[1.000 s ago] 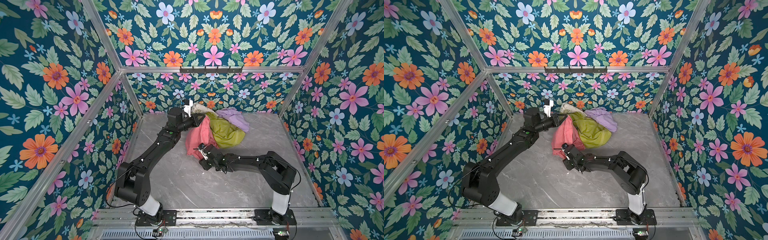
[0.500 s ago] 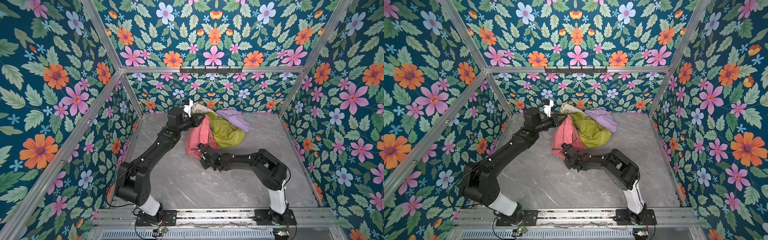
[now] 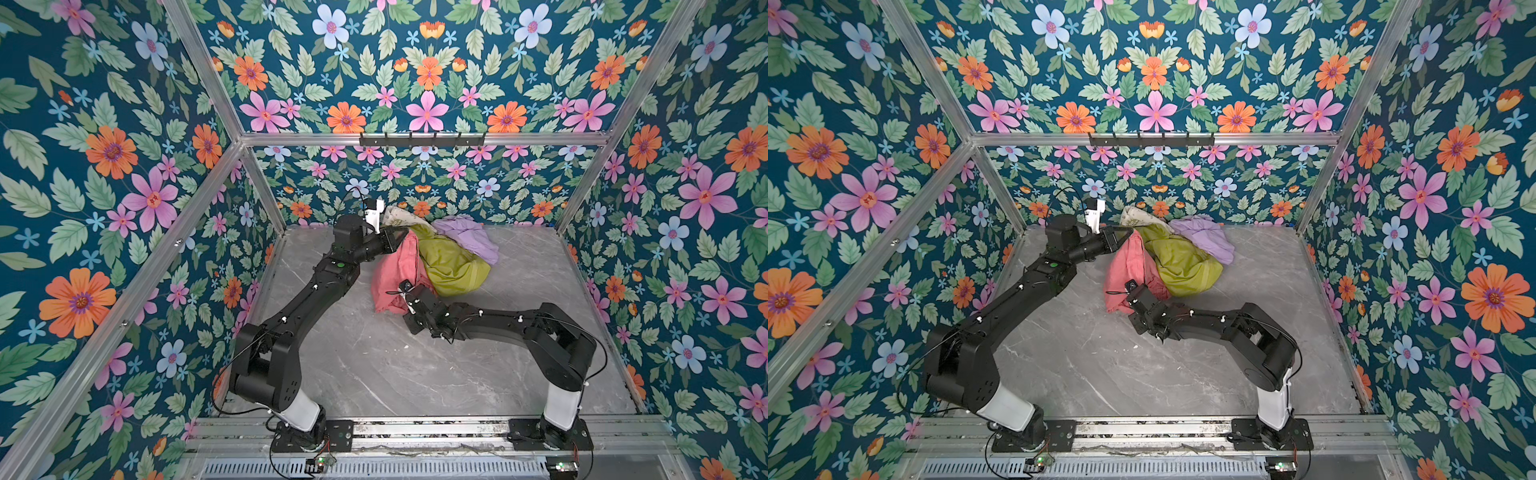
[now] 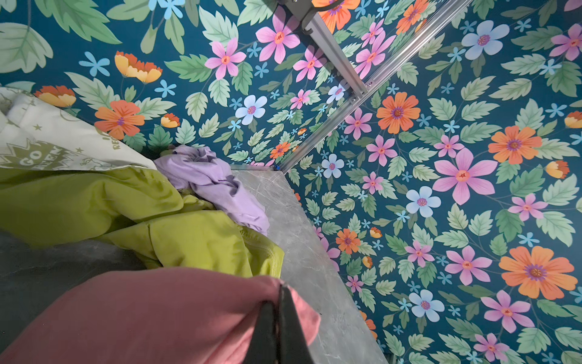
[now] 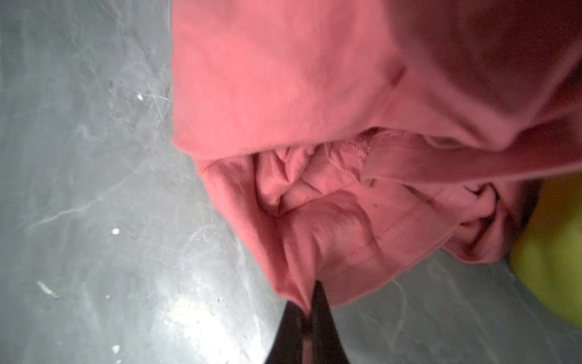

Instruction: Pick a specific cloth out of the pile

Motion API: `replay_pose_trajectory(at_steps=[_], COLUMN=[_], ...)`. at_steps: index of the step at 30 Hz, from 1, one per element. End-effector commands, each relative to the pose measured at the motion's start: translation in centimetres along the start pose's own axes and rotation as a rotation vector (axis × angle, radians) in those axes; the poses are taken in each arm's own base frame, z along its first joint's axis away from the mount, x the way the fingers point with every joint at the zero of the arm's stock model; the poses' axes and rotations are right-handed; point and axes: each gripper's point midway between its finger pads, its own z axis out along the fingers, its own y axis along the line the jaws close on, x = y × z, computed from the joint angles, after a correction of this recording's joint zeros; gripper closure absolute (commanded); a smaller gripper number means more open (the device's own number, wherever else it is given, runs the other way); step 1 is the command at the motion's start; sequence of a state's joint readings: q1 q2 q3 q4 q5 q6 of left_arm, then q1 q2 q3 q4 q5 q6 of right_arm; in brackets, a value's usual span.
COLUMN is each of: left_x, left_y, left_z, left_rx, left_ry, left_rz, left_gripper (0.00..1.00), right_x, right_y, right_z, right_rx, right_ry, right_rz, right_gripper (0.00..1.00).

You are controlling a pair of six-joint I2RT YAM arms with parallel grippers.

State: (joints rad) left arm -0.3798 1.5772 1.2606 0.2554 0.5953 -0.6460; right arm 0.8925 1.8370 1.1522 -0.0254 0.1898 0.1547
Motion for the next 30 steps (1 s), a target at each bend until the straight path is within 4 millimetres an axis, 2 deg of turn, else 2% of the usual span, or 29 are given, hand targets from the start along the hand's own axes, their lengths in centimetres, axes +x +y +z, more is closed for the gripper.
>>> replay_pose_trajectory(at_steps=[1,7,9,13,22,30], left_x=[-1.3,-2.0,-2.1,-2.1,-2.6,-3.6], left_y=[-0.5,-0.6,-0.7,-0.8,-1.4,-2.9], left_z=[-0.1,-0.3,-0.5,-0.7,-1.2,-2.3], left_rx=[0.016,0.01,0.01,0.008,0.011,0.013], left_ry=[-0.035,-0.047,-0.05,-0.054,-0.065,-0.081], left_rz=[0.04,0.047,0.048,0.049,0.063,0.099], left_gripper=[1.0,1.0,1.0,1.0,1.0,1.0], right_x=[-1.8,-4.6,-6.1,-7.4,-10.2,-13.1], right_y=[-0.5,-2.4,-3.0,-3.5,-4.1,-4.3], right_z=[-1.8,-5.2,-7.1,-9.2,-12.6,-15.1], right_rx=[0.009,0.021,0.018,0.018,0.022,0.03], right_ry=[-0.045,-0.128,-0.18,-0.228,-0.325,-0.397], right_rz=[0.009,0.055,0.074,0.089,0.096,0.078], right_gripper=[1.0,1.0,1.0,1.0,1.0,1.0])
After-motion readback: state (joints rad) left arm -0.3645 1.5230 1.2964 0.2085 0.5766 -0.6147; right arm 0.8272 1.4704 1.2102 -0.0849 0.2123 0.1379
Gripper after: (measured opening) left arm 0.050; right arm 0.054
